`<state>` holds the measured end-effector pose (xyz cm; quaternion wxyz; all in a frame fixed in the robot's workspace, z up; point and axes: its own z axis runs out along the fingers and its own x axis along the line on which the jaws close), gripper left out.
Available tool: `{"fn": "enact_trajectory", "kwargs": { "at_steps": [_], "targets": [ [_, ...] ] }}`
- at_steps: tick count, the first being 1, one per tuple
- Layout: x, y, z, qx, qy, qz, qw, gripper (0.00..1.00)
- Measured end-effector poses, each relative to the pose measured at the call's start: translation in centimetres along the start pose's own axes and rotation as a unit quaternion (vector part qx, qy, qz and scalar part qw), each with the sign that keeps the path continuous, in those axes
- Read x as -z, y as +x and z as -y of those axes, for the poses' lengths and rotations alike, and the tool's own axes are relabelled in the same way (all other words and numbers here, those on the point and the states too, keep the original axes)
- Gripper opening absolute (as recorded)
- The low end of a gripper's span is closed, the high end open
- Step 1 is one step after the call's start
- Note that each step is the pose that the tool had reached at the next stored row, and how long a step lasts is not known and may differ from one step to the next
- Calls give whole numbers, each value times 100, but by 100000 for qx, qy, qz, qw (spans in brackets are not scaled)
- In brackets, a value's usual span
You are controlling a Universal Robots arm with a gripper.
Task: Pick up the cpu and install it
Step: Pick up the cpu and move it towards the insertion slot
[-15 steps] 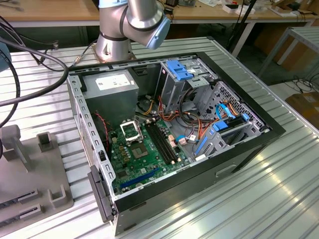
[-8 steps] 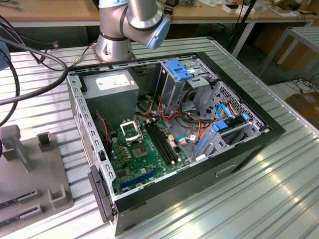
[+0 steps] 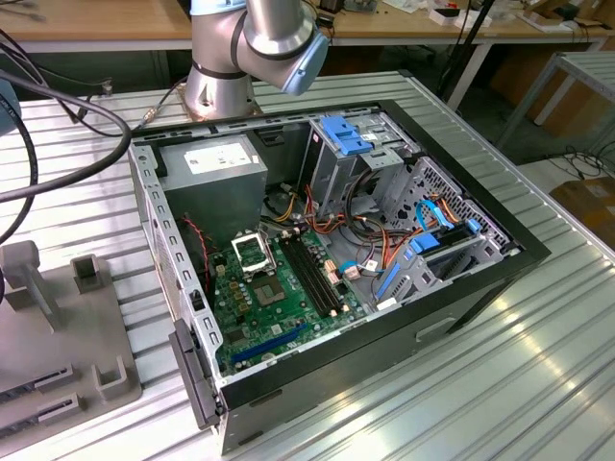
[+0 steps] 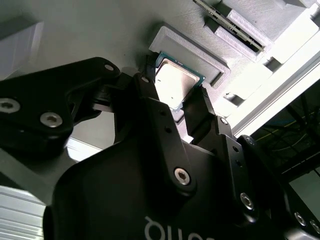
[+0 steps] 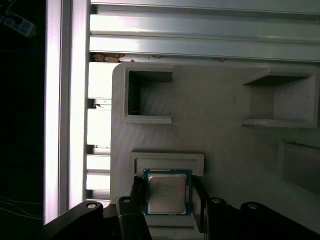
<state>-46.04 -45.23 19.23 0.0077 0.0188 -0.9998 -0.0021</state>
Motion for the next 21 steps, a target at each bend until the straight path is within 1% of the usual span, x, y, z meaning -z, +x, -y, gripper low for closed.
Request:
{"fn": "enact_trajectory", "kwargs": {
  "at_steps": [10, 21],
  "targets": [
    [5, 0, 0, 2, 0, -4, 100000, 48],
    [143, 2, -1, 0, 1, 0, 100000, 48]
  ]
}}
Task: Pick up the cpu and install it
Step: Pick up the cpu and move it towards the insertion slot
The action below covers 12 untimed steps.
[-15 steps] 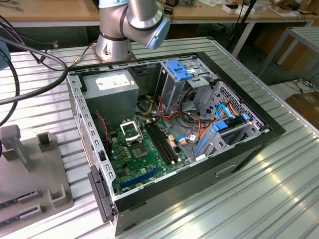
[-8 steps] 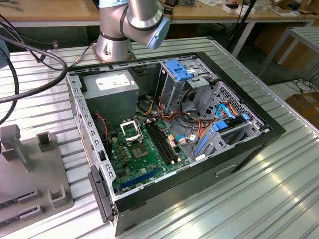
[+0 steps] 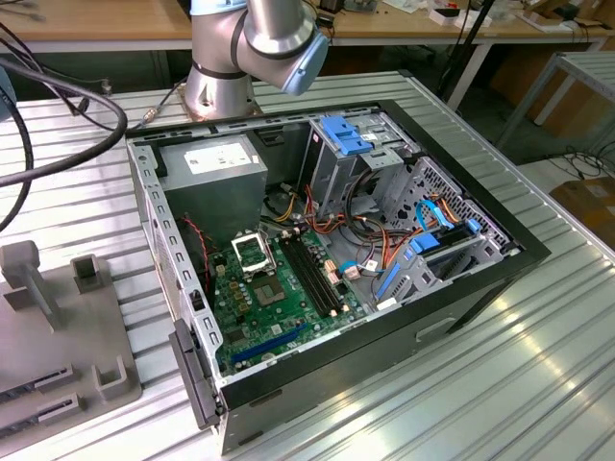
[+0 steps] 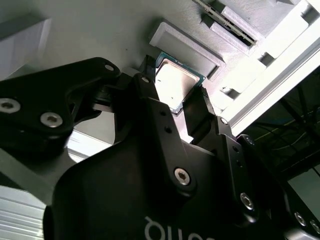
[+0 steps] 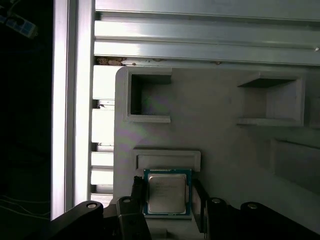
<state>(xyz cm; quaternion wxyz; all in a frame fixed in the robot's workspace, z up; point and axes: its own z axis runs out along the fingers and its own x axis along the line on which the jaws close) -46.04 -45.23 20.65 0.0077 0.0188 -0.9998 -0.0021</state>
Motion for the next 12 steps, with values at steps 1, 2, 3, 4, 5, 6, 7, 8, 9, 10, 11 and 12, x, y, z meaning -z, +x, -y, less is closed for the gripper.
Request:
{"fn": "enact_trajectory", "kwargs": {
  "at_steps": [1, 2, 3, 4, 5, 6, 7, 8, 9, 10, 11, 12],
  "targets": [
    [20, 0, 0, -1, 2, -6, 100000, 48],
    [26, 0, 0, -1, -5, 6, 100000, 48],
    [27, 0, 0, 2, -10, 17, 100000, 48],
    [28, 0, 0, 0, -10, 15, 100000, 48],
    [30, 1, 0, -2, 0, 2, 100000, 48],
    [31, 0, 0, 0, 2, -4, 100000, 48],
    [31, 0, 0, -1, 0, 1, 100000, 48],
    [31, 0, 0, 2, -1, 3, 100000, 48],
    [32, 0, 0, 1, 0, 2, 100000, 48],
    [34, 0, 0, 1, 1, -2, 100000, 48],
    [40, 1, 0, 1, 11, -19, 100000, 48],
    [45, 1, 0, 0, 12, -19, 100000, 48]
  ]
}}
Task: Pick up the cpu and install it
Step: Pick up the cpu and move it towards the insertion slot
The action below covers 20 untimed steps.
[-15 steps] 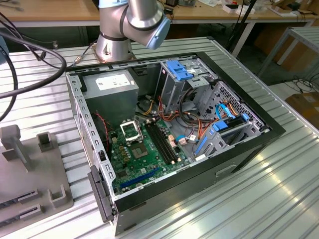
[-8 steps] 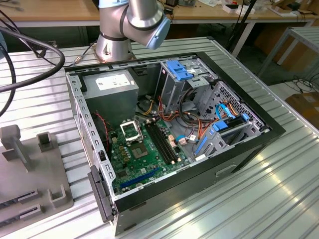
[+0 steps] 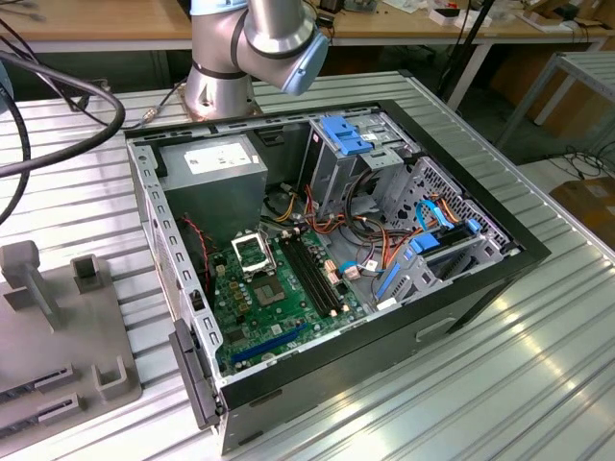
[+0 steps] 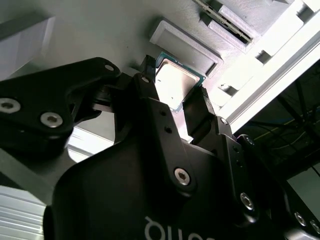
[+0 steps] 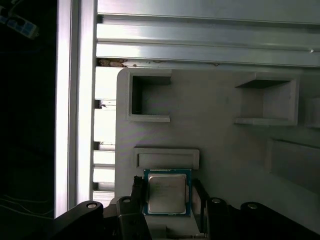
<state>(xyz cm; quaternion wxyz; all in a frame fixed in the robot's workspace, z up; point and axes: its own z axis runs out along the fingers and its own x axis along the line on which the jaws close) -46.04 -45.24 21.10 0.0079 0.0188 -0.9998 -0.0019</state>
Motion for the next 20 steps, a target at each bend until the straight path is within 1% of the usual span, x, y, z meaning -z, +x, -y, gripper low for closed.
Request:
{"fn": "enact_trajectory", "kwargs": {
  "at_steps": [3, 4, 5, 6, 7, 20],
  "targets": [
    [24, 0, 0, -1, -7, 11, 100000, 48],
    [114, 1, -1, -1, -8, 16, 100000, 48],
    [185, -2, -1, -1, -6, -57, 100000, 48],
    [269, -1, -1, -2, -9, -53, 100000, 48],
    [327, 0, -2, -2, -7, -54, 100000, 48],
    [396, 1, -2, 0, -13, -44, 100000, 48]
  ]
}}
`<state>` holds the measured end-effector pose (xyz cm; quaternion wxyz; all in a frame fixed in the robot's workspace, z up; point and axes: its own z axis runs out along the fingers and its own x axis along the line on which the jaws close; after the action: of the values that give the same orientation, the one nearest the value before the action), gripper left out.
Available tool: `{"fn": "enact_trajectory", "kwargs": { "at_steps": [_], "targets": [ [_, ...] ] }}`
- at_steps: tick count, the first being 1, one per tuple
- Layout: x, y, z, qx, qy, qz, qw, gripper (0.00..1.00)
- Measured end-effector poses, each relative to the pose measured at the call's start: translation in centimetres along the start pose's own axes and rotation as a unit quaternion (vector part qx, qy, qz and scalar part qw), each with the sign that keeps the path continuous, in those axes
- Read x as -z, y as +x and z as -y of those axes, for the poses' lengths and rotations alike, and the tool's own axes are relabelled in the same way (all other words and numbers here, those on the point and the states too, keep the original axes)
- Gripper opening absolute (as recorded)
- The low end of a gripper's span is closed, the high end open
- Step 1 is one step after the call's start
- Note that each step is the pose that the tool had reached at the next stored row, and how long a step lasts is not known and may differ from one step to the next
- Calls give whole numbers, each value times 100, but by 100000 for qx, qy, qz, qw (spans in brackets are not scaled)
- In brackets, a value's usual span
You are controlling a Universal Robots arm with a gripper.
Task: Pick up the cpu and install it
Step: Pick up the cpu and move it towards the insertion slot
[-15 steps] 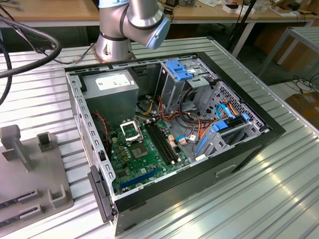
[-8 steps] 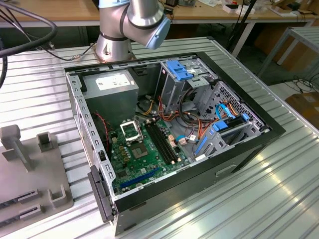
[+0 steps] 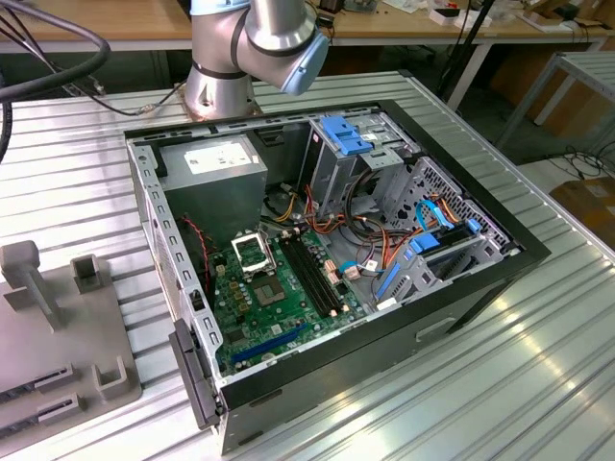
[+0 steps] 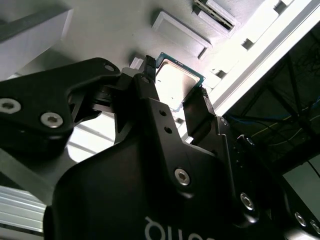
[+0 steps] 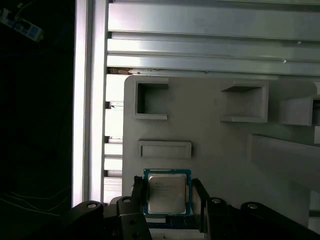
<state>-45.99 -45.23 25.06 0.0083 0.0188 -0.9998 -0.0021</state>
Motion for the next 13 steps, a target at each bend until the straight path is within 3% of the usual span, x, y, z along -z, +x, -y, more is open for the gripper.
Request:
{"fn": "enact_trajectory", "kwargs": {
  "at_steps": [13],
  "targets": [
    [34, 1, 0, -1, -2, -7, 100000, 48]
  ]
}}
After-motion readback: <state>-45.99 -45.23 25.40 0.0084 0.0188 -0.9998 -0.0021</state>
